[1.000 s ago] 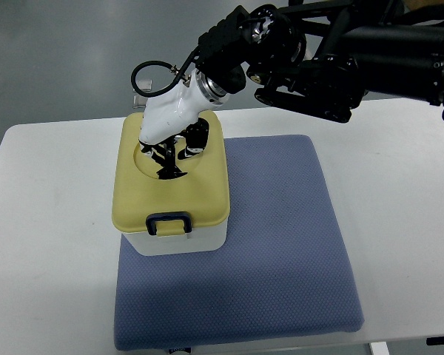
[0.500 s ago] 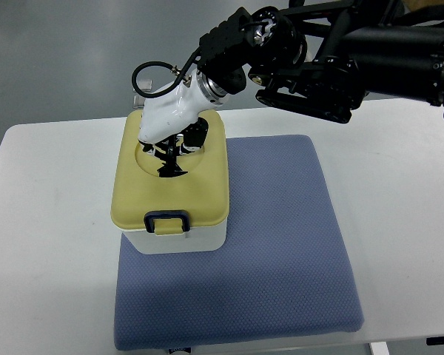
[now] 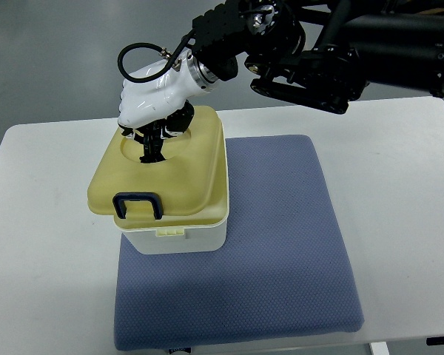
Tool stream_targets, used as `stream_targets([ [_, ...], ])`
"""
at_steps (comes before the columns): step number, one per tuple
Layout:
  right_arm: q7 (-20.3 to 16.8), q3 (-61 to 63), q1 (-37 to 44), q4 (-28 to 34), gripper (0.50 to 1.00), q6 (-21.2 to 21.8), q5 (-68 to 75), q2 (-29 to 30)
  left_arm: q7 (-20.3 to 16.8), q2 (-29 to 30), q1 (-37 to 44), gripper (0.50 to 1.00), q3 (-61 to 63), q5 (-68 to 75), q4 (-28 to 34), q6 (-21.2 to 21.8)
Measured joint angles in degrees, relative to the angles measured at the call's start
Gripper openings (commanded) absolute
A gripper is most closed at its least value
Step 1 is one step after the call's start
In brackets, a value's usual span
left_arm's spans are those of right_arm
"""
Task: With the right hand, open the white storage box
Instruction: 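Lift the yellow lid upward off the white box with the right hand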
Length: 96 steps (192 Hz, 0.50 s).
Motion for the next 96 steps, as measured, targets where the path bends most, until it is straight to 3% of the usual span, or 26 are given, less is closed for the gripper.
stream_targets([
  [96,0.0,8.1,-0.9,-3.1,0.500,-1.2,1.1,-0.7,0.0,0.0,0.0,1.000,0.0,0.0,0.0,0.0],
])
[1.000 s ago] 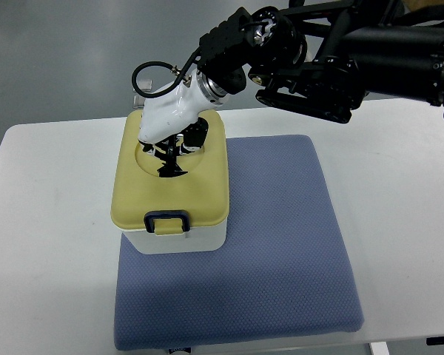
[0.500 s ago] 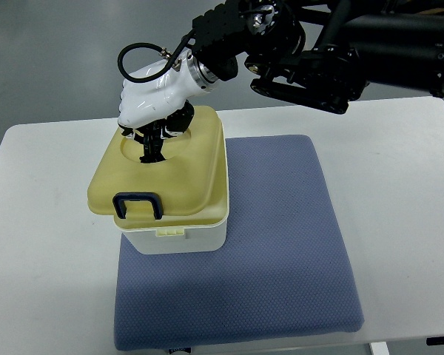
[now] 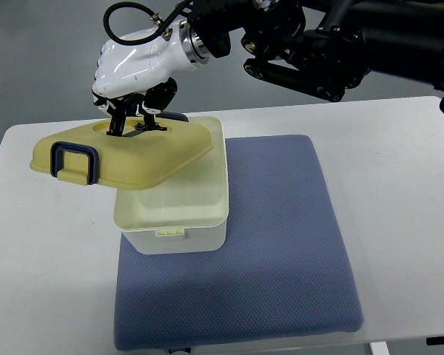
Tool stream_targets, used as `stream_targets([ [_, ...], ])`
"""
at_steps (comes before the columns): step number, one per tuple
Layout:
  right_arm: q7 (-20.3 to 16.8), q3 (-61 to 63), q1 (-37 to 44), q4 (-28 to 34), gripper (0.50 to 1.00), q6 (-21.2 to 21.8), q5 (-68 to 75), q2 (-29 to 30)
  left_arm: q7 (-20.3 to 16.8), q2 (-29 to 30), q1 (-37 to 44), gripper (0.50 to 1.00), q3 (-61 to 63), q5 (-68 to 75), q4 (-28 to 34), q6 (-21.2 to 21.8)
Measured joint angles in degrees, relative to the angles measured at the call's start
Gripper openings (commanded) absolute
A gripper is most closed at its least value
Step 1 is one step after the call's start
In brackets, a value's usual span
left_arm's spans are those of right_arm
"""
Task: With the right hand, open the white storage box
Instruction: 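Lift the yellow lid upward off the white box with the right hand, then carry the lid away from the box and lower it onto the mat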
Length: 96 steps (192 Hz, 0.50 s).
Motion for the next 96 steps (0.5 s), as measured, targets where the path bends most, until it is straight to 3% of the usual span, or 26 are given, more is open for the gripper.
stream_targets([
  [96,0.0,6.4,-2.7,-5.9,0.500,-0.1,5.8,-4.7,0.0,0.0,0.0,1.000,0.0,0.0,0.0,0.0],
])
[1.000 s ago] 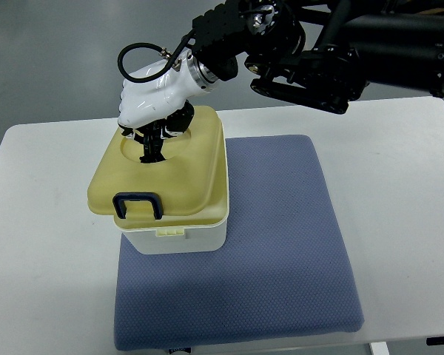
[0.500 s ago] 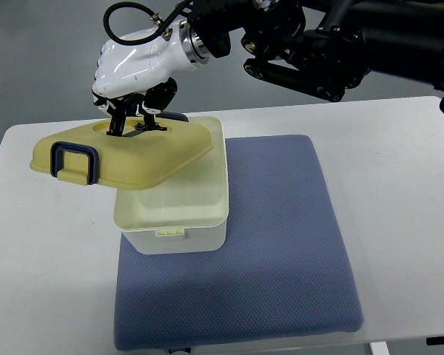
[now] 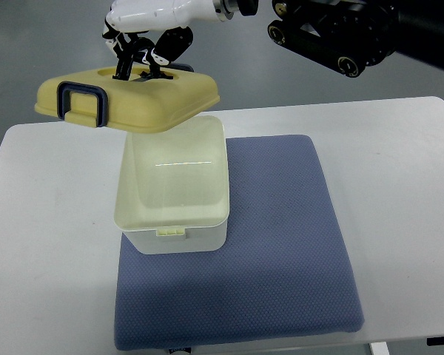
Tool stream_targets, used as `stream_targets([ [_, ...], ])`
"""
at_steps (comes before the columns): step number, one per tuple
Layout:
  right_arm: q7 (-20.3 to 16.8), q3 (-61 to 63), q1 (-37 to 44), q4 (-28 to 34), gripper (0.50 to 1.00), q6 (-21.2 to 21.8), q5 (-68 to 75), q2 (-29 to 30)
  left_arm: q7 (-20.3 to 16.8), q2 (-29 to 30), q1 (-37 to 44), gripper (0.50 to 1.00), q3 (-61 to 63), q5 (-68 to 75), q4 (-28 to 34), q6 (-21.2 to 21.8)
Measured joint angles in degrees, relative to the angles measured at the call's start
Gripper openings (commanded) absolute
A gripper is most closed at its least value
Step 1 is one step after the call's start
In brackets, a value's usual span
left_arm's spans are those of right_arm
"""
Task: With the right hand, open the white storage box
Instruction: 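Carry the lid away from the box and lower it onto the mat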
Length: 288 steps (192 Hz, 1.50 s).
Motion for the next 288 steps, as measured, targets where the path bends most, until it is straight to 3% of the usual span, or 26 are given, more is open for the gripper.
stream_targets([
  [71,0.0,-0.8,-6.4,-7.6,0.500,2.8,3.7,-4.7,0.0,0.0,0.0,1.000,0.0,0.0,-0.1,0.0],
  [122,0.0,-0.9,-12.8,-8.3,0.500,5.2,3.7,-9.8,0.0,0.0,0.2,1.000,0.0,0.0,-0.2,0.0],
  [190,0.0,-2.5,-15.5,-8.9,0.500,9.8,3.0,-16.7,0.0,0.0,0.0,1.000,-0.2,0.0,-0.6,-0.1],
  [248,0.0,-5.4,-20.6,-9.5,0.500,12.1,4.0,-17.7,0.0,0.0,0.0,1.000,-0.2,0.0,-0.7,-0.1],
  [288,-4.8,-5.0,-22.9,-10.0,0.500,15.5,13.9,-17.6,0.0,0.0,0.0,1.000,-0.1,0.0,-0.7,-0.1],
])
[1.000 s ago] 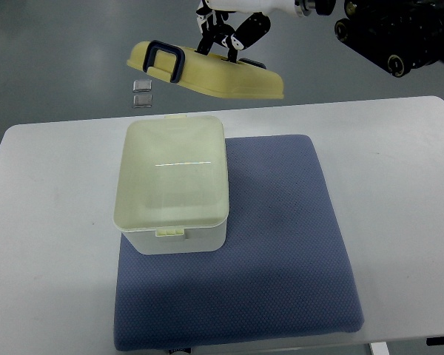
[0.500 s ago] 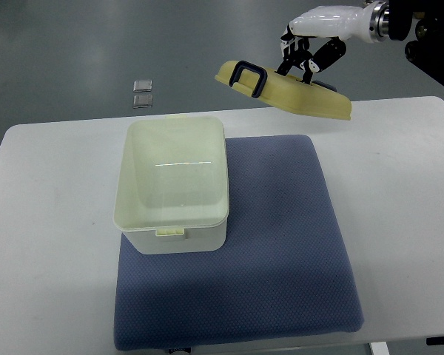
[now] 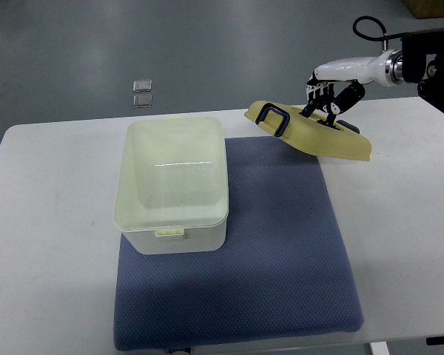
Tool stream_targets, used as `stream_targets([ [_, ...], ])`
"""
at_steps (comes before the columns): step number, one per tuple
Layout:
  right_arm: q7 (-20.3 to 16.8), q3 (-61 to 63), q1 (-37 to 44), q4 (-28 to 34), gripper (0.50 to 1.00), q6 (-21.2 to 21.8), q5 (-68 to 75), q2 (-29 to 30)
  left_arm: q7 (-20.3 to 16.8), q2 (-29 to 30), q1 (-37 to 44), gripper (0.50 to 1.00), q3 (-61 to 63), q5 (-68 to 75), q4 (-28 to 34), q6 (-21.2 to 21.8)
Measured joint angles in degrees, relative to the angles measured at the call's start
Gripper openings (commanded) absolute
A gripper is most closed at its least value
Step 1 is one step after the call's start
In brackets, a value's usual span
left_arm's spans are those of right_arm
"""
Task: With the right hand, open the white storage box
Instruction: 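Carry the lid away from the box and lower it onto the mat, then open the right hand to release the lid handle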
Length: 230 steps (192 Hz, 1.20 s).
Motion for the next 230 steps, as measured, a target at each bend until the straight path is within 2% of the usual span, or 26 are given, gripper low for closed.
stream_targets([
  [29,-4.2,-0.4,-1.3,0.0,0.500,0.8,8.0,0.1,0.0,0.0,0.0,1.000,0.0,0.0,0.0,0.0],
  [58,-6.3,-0.4,-3.2,0.2,0.500,1.3,9.2,0.0,0.0,0.0,0.0,1.000,0.0,0.0,0.0,0.0],
  [179,-10.1,-0.3,-9.0,3.1,0.500,0.7,9.6,2.0,0.0,0.0,0.0,1.000,-0.1,0.0,0.0,0.0],
  [214,-10.0,-0.2,-9.3,3.3,0.500,0.6,10.8,2.4,0.0,0.0,0.0,1.000,-0.1,0.0,0.0,0.0],
  [218,-10.0,-0.2,-9.3,3.3,0.529,0.6,10.8,2.4,0.0,0.0,0.0,1.000,-0.1,0.0,0.0,0.0],
  [221,-10.0,-0.2,-9.3,3.3,0.576,0.6,10.9,2.4,0.0,0.0,0.0,1.000,-0.1,0.0,0.0,0.0],
  [222,-9.9,-0.2,-9.3,3.3,0.576,0.6,10.9,2.4,0.0,0.0,0.0,1.000,-0.1,0.0,0.0,0.0],
  [223,-9.9,-0.2,-9.3,3.3,0.600,0.6,10.9,2.4,0.0,0.0,0.0,1.000,-0.2,0.0,0.0,0.0],
  [224,-9.9,-0.2,-9.3,3.3,0.601,0.6,10.9,2.4,0.0,0.0,0.0,1.000,-0.2,0.0,0.0,0.0],
  [225,-9.9,-0.2,-9.3,3.3,0.625,0.6,10.9,2.4,0.0,0.0,0.0,1.000,-0.2,0.0,0.0,0.0],
  [226,-9.9,-0.2,-9.3,3.3,0.625,0.6,10.9,2.4,0.0,0.0,0.0,1.000,-0.2,0.0,0.0,0.0],
  [227,-9.9,-0.2,-9.2,3.3,0.651,0.6,10.9,2.4,0.0,0.0,0.0,1.000,-0.2,0.0,0.0,0.0],
  [230,-9.9,-0.2,-9.2,3.3,0.674,0.6,10.9,2.4,0.0,0.0,0.0,1.000,-0.2,0.0,0.0,0.0],
])
